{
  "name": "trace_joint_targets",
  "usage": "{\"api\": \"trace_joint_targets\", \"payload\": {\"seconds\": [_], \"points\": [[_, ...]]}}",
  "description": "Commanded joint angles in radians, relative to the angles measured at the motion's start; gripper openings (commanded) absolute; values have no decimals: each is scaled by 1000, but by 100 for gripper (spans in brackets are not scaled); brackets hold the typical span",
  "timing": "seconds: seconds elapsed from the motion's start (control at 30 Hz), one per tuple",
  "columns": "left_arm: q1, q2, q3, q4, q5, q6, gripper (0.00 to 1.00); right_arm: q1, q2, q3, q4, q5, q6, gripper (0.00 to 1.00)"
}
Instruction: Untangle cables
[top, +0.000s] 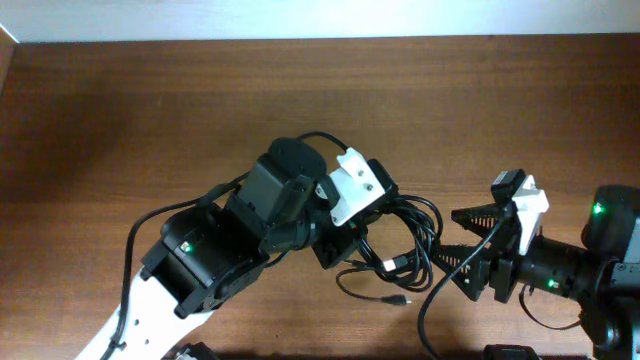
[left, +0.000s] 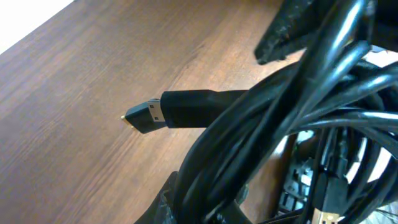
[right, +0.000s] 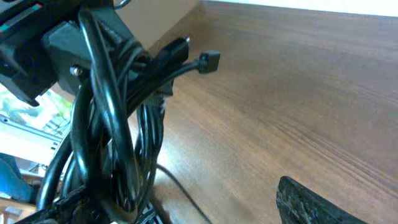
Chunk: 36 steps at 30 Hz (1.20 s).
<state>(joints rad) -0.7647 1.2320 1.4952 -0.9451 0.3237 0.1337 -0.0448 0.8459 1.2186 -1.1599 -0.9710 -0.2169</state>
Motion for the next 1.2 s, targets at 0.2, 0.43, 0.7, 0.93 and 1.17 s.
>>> {"api": "trace_joint_targets", "payload": {"seconds": [0.2, 0.43, 0.7, 0.93, 1.17], "points": [[2, -24, 25, 10, 393, 98, 0, 5, 3, 18, 39, 356, 100, 82], [1, -24, 25, 9, 585, 155, 0, 5, 8, 18, 70, 365, 102, 82], [1, -24, 25, 8, 661, 198, 0, 5, 8, 18, 75, 635, 280, 82], [2, -24, 25, 6, 557, 197, 0, 5, 7, 18, 71, 523, 300, 83], [2, -24, 25, 6, 103, 69, 0, 5, 4, 18, -49, 353, 168, 83]]}}
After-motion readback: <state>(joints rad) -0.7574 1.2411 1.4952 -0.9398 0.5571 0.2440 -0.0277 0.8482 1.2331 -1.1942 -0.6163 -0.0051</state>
